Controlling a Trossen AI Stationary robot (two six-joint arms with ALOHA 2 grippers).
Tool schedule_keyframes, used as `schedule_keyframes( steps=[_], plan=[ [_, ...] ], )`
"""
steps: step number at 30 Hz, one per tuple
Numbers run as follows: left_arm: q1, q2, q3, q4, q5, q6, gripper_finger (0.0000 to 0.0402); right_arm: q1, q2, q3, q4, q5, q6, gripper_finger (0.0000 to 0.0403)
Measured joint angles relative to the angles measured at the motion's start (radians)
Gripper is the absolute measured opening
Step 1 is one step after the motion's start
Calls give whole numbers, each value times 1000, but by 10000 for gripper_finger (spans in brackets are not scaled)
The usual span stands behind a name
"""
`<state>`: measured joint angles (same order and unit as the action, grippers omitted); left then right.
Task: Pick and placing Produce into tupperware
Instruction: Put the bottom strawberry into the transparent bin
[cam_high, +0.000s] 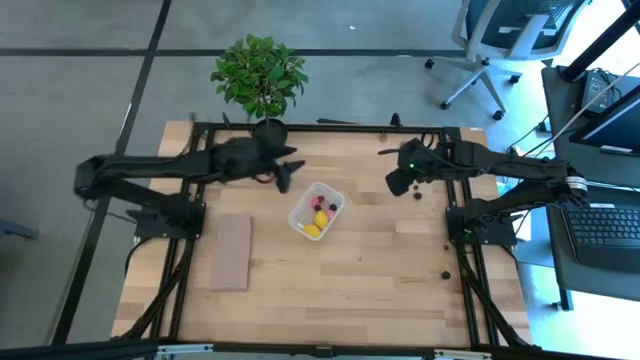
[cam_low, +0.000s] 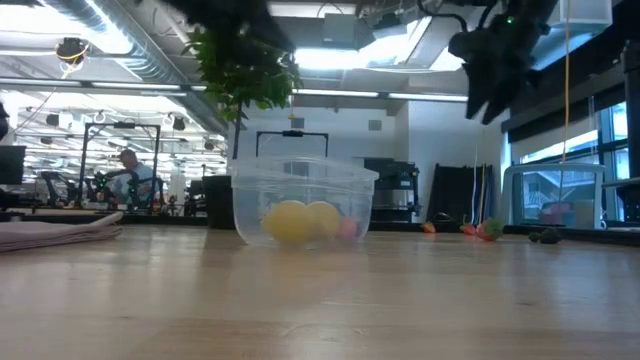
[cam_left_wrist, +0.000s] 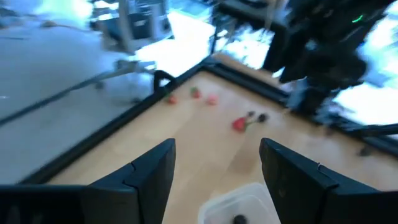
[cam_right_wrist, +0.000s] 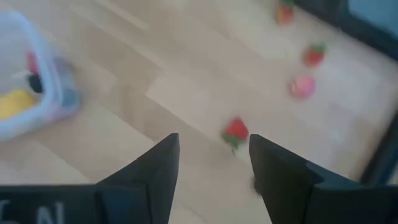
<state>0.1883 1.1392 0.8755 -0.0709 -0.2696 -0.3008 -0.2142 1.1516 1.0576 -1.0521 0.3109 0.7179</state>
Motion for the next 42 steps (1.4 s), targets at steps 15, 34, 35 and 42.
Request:
schedule_keyframes(
  steps=[15, 34, 35, 42],
  plan=[
    [194, -185, -483, 462, 411, -89, 225, -90, 233, 0, -52, 32, 194, 197],
    [193, -185, -486, 467, 411, -90, 225, -208, 450, -1, 23, 36, 6, 317],
    [193, -185, -486, 463, 411, -89, 225, -208, 450, -1, 22, 54, -9, 323],
    [193, -185, -486, 452, 410, -82, 225, -194, 450, -1, 16, 107, -10, 332]
  ],
)
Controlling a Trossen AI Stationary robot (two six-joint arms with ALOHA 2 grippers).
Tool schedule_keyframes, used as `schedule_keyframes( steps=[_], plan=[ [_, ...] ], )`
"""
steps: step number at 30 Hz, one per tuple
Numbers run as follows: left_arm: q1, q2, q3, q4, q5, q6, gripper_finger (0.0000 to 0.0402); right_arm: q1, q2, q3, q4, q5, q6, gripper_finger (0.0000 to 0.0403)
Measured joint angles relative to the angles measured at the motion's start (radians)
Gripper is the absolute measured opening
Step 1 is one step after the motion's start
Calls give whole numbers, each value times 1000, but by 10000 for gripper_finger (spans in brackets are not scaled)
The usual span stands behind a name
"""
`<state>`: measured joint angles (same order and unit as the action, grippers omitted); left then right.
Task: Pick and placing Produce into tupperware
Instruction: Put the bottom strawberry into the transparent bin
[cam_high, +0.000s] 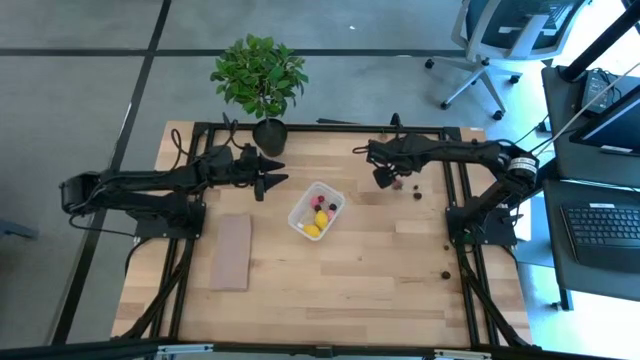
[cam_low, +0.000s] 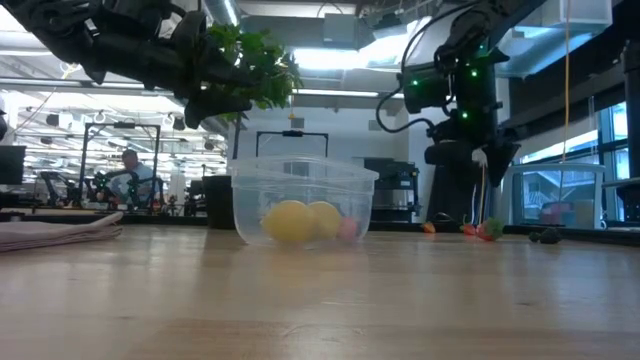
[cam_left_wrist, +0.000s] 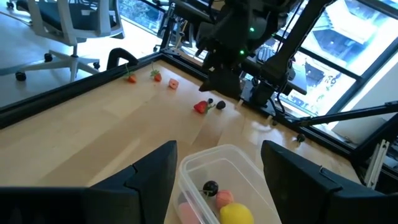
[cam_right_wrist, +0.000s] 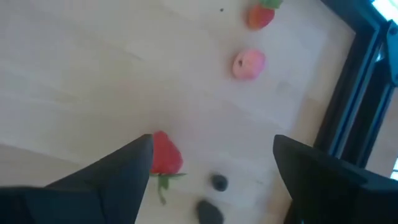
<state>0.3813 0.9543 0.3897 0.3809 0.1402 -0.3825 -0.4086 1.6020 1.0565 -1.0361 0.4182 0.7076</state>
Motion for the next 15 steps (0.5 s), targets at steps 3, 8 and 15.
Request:
schedule_keyframes(
  steps=[3, 8, 15],
  plan=[
    [0, 0, 0, 0, 0, 0, 225, 2, 0, -2, 0, -15, 21, 332],
    [0, 0, 0, -2, 0, 0, 225, -12, 0, -86, 104, -66, 23, 332],
    [0, 0, 0, -4, 0, 0, 225, -16, 0, -207, 279, -133, 19, 332]
  ],
)
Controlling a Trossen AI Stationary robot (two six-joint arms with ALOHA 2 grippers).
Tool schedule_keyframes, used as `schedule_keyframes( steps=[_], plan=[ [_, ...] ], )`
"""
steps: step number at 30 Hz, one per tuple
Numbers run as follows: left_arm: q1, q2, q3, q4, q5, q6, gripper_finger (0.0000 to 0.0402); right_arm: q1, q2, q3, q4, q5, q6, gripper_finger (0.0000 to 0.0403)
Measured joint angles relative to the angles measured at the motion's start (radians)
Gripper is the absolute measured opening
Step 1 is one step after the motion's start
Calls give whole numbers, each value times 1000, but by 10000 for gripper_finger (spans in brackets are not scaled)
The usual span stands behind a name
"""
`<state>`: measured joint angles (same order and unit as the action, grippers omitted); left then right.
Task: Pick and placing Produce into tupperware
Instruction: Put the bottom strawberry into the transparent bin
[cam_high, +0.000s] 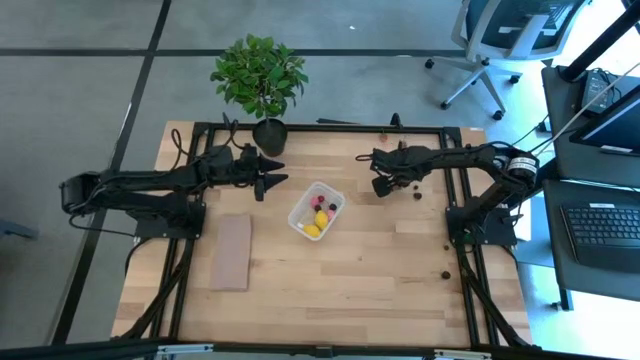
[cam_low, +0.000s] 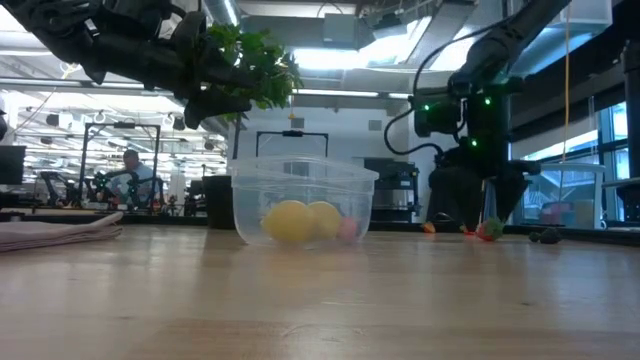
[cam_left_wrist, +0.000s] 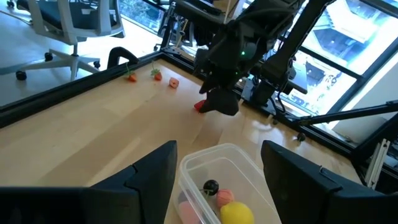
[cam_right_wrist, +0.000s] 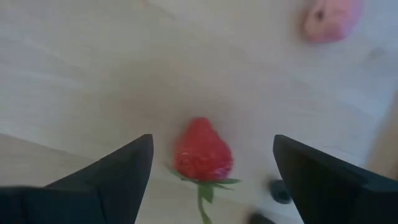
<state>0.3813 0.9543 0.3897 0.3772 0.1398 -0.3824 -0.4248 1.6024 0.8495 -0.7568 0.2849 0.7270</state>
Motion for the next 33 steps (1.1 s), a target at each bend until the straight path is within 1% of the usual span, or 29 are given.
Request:
schedule_keyframes(
  steps=[4, 8, 11, 15, 25, 28, 30, 33],
  plan=[
    [0, 0, 0, 0, 0, 0, 225, 0, 0, -25, 64, -52, 0, 332],
    [0, 0, 0, 0, 0, 0, 225, -1, 0, -51, 115, -62, 24, 331],
    [0, 0, 0, 0, 0, 0, 225, -1, -2, -69, 141, -67, 33, 319],
    [0, 0, 0, 0, 0, 0, 225, 0, -2, -74, 145, -71, 32, 285],
    [0, 0, 0, 0, 0, 0, 225, 0, -2, -75, 143, -74, 12, 169],
    [0, 0, 0, 0, 0, 0, 225, 0, -2, -75, 140, -70, -5, 140],
    [0, 0, 0, 0, 0, 0, 225, 0, -2, -75, 140, -68, -21, 128],
    [0, 0, 0, 0, 0, 1, 225, 3, -2, -75, 154, -73, -49, 127]
  ],
)
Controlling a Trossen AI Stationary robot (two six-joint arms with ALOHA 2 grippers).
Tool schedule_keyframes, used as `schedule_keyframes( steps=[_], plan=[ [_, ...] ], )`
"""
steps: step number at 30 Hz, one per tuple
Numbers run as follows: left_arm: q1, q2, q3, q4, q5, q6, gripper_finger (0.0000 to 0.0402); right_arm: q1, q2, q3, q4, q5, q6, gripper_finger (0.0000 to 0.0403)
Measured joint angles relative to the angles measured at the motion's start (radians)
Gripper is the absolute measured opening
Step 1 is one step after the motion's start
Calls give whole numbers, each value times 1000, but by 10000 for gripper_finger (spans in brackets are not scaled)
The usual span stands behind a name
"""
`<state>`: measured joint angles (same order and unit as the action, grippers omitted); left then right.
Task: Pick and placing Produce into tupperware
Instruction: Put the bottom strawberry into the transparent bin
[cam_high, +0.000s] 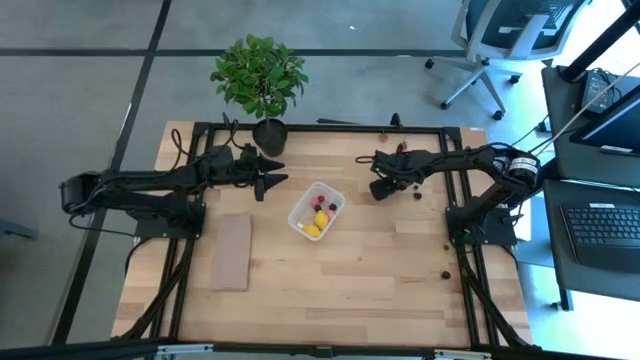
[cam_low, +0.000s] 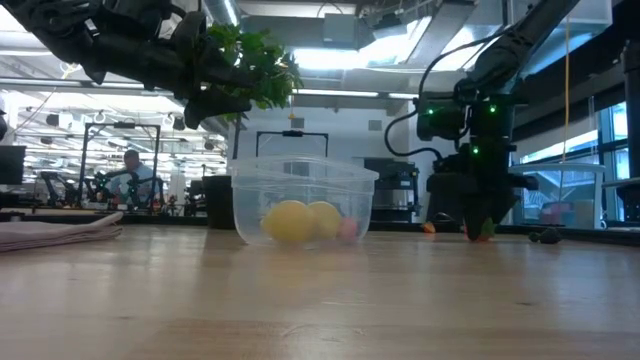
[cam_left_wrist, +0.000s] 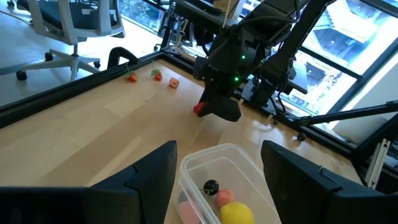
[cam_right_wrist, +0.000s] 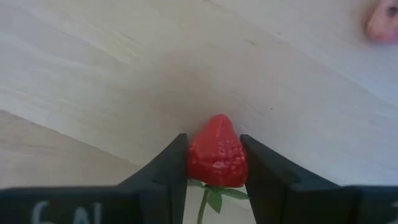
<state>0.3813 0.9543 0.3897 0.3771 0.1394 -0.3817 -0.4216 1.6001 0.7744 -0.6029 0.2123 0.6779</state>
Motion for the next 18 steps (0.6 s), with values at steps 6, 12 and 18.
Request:
schedule_keyframes(
  steps=[6, 12, 18],
  plan=[
    [0, 0, 0, 0, 0, 0, 225, 52, 4, 96, 19, -132, -29, 128],
    [0, 0, 0, -2, 0, 0, 225, 117, 4, 294, 10, -145, -125, 128],
    [0, 0, 0, -2, 0, 0, 225, 220, 2, 470, 10, -163, -168, 129]
  ],
)
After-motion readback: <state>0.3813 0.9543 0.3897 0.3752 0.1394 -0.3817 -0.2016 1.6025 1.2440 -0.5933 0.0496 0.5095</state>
